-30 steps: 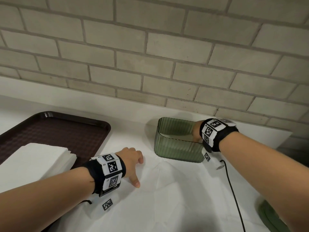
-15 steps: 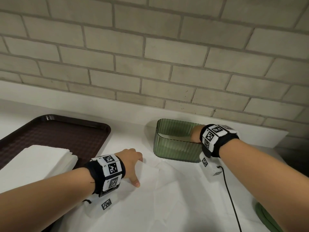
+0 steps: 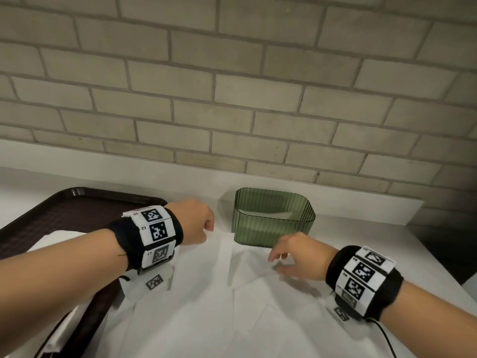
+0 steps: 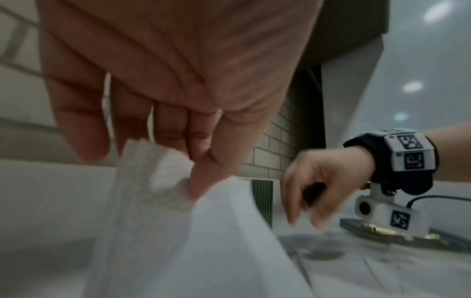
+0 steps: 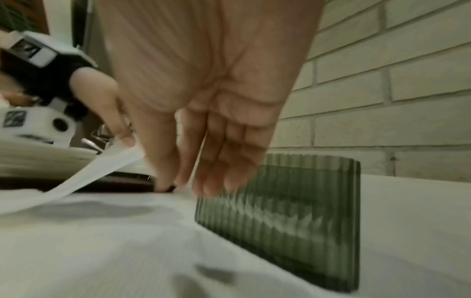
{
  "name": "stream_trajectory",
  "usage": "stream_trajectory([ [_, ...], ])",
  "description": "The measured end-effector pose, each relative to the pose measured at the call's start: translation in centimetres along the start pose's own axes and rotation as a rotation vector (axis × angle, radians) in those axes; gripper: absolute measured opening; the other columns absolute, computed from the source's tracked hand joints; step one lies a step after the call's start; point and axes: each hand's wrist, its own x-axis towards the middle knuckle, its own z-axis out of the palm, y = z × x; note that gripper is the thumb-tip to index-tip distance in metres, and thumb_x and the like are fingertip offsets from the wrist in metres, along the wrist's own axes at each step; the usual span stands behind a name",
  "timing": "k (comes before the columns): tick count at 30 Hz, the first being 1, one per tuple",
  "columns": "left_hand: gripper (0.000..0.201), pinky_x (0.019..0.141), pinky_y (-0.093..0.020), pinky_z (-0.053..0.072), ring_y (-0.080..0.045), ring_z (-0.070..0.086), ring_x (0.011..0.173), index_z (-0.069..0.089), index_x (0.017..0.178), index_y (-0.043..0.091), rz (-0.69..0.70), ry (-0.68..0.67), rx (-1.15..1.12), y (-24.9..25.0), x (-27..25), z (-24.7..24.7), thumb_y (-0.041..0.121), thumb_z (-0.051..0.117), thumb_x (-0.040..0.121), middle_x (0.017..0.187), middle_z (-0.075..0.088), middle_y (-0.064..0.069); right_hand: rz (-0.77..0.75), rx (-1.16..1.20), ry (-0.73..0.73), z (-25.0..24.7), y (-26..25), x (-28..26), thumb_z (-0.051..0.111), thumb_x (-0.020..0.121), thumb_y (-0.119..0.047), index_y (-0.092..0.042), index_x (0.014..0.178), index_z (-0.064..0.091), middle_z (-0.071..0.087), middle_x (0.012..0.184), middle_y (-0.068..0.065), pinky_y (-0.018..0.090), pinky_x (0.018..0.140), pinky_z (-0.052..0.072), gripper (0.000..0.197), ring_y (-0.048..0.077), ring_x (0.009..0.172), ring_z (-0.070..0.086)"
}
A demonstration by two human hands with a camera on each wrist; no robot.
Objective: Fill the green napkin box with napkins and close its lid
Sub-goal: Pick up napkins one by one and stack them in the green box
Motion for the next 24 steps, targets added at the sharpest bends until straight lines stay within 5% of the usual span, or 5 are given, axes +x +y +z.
stream_trajectory([
  [5,0.030,0.088,-0.018,0.037,-0.014,0.055,0.114,0.063,0.118,0.020,0.039,-0.083,0.031,0.0,-0.2,-0.9,0.023,0.054,0.090,0.122,0.061,0.004,0.035,0.034,-0.100,2.7,0.6,0.4,0.065,0.081,-0.041,-0.029,0.132,0.051,0.050,0.134,-0.012,0.022,0.102,0.038,0.055,0.008,0.123,0.047],
  [8,0.028,0.083,-0.016,0.035,-0.014,0.058,0.109,0.066,0.115,0.018,0.048,-0.065,-0.011,-0.1,-0.5,-1.8,0.027,0.052,0.093,0.118,0.065,0.004,0.067,0.126,-0.084,3.8,0.5,0.4,0.066,0.075,-0.052,-0.032,0.134,0.047,0.049,0.130,-0.017,0.021,0.102,0.039,0.065,0.004,0.119,0.048],
  [16,0.027,0.079,-0.018,0.036,-0.017,0.059,0.103,0.068,0.111,0.017,-0.032,0.211,-0.221,0.5,0.4,-6.7,0.032,0.056,0.092,0.109,0.068,0.000,0.032,0.161,-0.071,4.2,-0.2,0.7,0.070,0.075,-0.047,-0.028,0.095,0.064,0.052,0.096,-0.012,0.026,0.089,0.046,0.028,0.008,0.092,0.050],
  [19,0.028,0.064,-0.022,0.043,-0.020,0.059,0.092,0.068,0.109,0.013,-0.095,0.275,-0.442,0.9,1.8,-7.8,0.031,0.058,0.091,0.097,0.064,-0.003,0.025,0.309,-0.005,3.5,0.0,0.3,0.071,0.077,-0.037,-0.036,0.072,0.059,0.060,0.084,-0.013,0.018,0.078,0.047,0.013,0.004,0.081,0.056],
  [24,0.033,0.055,-0.022,0.038,-0.009,0.053,0.064,0.059,0.121,0.007,-0.328,0.295,-1.005,2.7,5.6,-7.4,0.024,0.055,0.094,0.102,0.062,-0.009,0.014,0.436,0.112,2.4,0.6,-0.9,0.069,0.082,-0.022,-0.022,0.086,0.074,0.068,0.078,-0.011,0.010,0.073,0.046,0.006,-0.003,0.072,0.060],
])
